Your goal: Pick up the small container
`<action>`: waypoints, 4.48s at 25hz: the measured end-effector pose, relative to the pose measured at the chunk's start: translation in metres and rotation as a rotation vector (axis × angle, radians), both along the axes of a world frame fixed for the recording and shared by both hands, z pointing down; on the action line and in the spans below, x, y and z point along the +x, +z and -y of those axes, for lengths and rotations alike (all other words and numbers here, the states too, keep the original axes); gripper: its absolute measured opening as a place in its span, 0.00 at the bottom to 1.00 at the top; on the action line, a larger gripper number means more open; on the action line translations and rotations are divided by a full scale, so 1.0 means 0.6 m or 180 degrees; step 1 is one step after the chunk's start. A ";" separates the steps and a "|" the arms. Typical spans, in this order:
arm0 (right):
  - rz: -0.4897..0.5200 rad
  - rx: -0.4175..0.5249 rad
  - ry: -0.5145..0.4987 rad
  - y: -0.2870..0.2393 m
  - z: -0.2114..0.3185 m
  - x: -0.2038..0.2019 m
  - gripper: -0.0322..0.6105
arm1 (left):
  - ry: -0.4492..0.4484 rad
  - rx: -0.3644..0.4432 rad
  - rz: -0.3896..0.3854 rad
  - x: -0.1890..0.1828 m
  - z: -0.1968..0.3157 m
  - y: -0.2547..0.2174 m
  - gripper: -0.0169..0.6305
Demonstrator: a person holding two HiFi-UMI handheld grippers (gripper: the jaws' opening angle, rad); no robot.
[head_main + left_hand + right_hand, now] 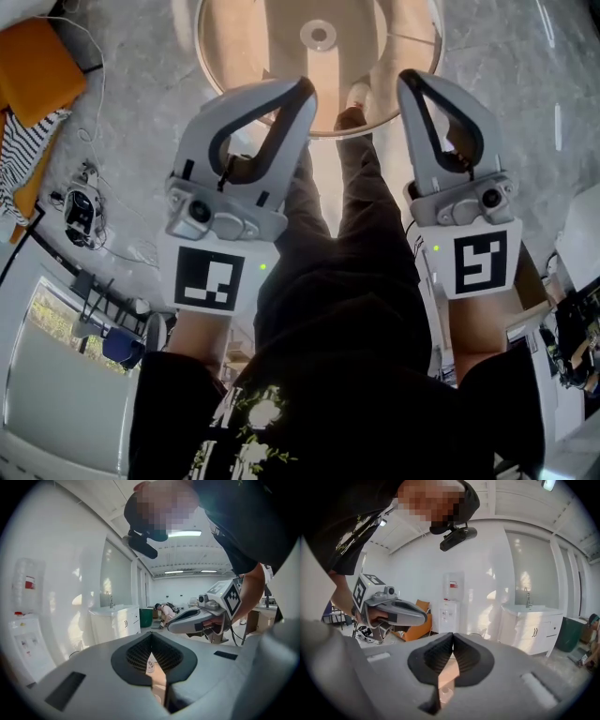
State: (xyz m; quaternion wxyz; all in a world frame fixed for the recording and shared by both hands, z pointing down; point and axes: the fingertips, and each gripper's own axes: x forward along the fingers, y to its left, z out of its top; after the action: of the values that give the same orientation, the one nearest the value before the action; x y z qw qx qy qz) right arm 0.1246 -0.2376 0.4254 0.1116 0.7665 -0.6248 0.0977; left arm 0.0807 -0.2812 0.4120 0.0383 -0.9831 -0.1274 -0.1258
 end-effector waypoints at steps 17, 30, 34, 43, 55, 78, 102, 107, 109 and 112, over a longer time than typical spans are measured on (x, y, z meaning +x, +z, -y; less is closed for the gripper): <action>0.0199 -0.0090 -0.0127 0.153 0.036 -0.017 0.05 | -0.0011 -0.0055 0.0041 0.014 0.022 0.198 0.05; 0.0349 -0.0066 0.0059 0.372 0.030 -0.032 0.05 | 0.0062 -0.0088 0.0121 -0.012 0.041 0.417 0.05; 0.0357 -0.0057 0.0069 0.405 0.023 -0.026 0.05 | 0.0118 -0.0212 0.0129 -0.008 0.024 0.457 0.14; 0.0425 -0.0204 0.0203 0.489 -0.006 -0.009 0.05 | 0.0345 -0.0095 0.0219 0.035 0.004 0.574 0.29; 0.0561 -0.0278 0.0244 0.573 -0.040 0.019 0.05 | 0.0445 0.0028 0.0491 0.097 -0.018 0.708 0.40; 0.0531 -0.0316 0.0067 0.539 -0.006 0.024 0.05 | 0.0459 -0.0157 0.0737 0.103 -0.007 0.703 0.22; 0.0452 -0.0126 0.0138 0.282 0.095 0.030 0.05 | 0.0352 -0.0016 0.0439 0.071 0.040 0.358 0.22; 0.0469 -0.0141 0.0145 0.219 0.075 0.019 0.05 | 0.0233 -0.0057 0.0351 0.056 0.032 0.269 0.22; 0.0458 -0.0125 0.0112 0.198 0.078 0.014 0.05 | 0.0190 -0.0039 0.0283 0.056 0.038 0.241 0.22; 0.0391 -0.0094 0.0035 0.157 0.088 0.011 0.05 | 0.0126 -0.0006 0.0138 0.065 0.050 0.189 0.22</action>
State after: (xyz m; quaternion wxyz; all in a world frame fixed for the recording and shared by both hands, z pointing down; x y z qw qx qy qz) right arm 0.1312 -0.2901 0.5198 0.0839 0.7608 -0.6248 0.1544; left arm 0.1198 -0.3114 0.5256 0.0370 -0.9775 -0.1477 -0.1462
